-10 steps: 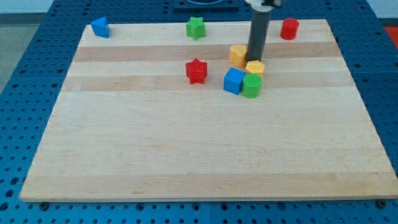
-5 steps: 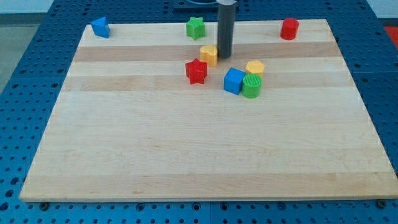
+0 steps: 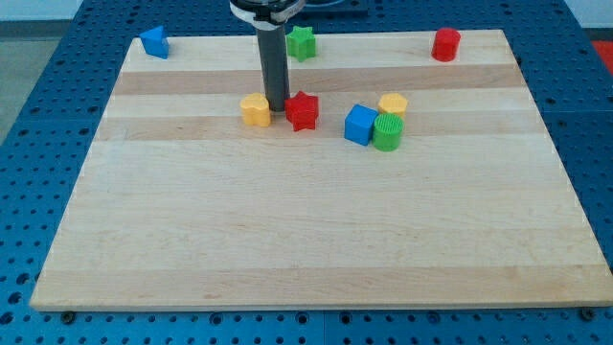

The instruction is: Place the yellow heart to the center left

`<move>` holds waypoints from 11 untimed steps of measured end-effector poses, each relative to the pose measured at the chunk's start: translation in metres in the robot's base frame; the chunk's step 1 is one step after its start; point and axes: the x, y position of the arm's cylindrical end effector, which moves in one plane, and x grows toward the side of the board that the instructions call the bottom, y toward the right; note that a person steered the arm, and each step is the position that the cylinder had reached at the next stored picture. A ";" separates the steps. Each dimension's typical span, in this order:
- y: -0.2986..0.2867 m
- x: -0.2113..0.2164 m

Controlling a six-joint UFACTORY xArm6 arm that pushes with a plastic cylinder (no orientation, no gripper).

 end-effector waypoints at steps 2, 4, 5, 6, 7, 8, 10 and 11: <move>-0.051 0.018; -0.061 0.051; -0.037 0.061; -0.045 0.070; -0.084 0.071; -0.106 0.071; -0.128 0.071; -0.150 0.070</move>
